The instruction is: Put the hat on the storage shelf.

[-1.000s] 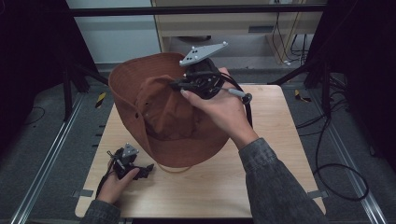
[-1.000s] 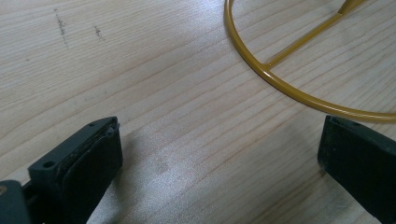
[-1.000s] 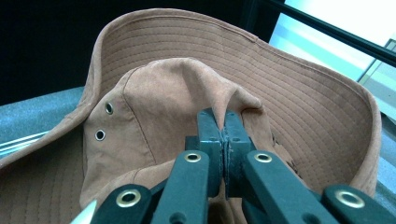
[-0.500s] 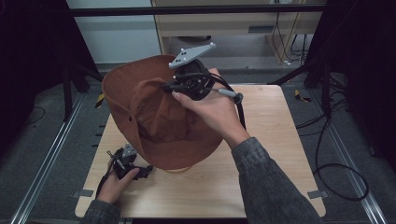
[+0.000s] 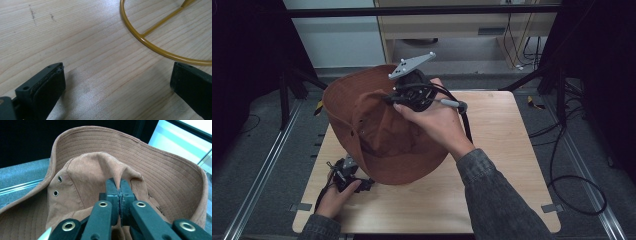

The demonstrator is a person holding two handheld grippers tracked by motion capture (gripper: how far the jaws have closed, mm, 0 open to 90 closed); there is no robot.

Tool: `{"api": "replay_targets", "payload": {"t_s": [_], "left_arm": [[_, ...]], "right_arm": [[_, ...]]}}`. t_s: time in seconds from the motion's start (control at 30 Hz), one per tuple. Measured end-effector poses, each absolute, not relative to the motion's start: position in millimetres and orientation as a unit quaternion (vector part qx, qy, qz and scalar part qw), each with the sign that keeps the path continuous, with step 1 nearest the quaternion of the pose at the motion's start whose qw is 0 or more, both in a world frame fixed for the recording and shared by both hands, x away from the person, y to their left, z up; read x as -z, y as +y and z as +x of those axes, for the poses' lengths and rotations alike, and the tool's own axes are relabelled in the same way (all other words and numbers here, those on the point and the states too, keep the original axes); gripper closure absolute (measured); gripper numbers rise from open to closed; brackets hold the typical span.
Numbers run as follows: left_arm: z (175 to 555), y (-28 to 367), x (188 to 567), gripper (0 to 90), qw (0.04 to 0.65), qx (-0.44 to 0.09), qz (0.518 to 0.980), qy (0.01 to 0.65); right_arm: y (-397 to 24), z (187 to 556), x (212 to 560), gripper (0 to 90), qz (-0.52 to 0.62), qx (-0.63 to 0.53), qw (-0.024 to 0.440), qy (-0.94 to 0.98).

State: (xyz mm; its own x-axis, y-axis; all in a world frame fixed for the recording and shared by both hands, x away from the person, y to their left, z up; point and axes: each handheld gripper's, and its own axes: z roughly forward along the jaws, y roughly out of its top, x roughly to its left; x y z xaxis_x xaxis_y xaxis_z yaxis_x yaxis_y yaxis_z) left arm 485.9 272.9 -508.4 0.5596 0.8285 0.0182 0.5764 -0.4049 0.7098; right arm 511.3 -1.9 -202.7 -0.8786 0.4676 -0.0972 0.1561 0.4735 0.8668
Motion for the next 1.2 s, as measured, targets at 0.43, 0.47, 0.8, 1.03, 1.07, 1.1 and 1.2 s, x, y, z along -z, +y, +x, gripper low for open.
{"api": "replay_targets", "payload": {"t_s": [0.43, 0.47, 0.8, 1.03, 1.07, 1.1, 1.2], "left_arm": [[486, 273, 508, 0.0, 0.336, -0.187, 0.817, 0.43], [486, 273, 508, 0.0, 0.336, -0.187, 0.817, 0.43], [486, 273, 508, 0.0, 0.336, -0.187, 0.817, 0.43], [486, 273, 508, 0.0, 0.336, -0.187, 0.817, 0.43], [486, 273, 508, 0.0, 0.336, -0.188, 0.817, 0.43], [486, 273, 508, 0.0, 0.336, -0.188, 0.817, 0.43], [486, 273, 508, 0.0, 0.336, -0.187, 0.817, 0.43]], "right_arm": [[-1, 517, 218, 88.8, 0.19, -0.467, 0.149, 0.85], [0, 517, 219, 88.8, 0.189, -0.467, 0.149, 0.851], [2, 518, 226, 88.3, 0.189, -0.462, 0.143, 0.855], [2, 519, 229, 88.0, 0.189, -0.46, 0.14, 0.856], [2, 519, 230, 88.0, 0.191, -0.46, 0.139, 0.856], [2, 519, 230, 88.0, 0.191, -0.46, 0.139, 0.856], [2, 519, 232, 87.8, 0.192, -0.459, 0.137, 0.857]]}}
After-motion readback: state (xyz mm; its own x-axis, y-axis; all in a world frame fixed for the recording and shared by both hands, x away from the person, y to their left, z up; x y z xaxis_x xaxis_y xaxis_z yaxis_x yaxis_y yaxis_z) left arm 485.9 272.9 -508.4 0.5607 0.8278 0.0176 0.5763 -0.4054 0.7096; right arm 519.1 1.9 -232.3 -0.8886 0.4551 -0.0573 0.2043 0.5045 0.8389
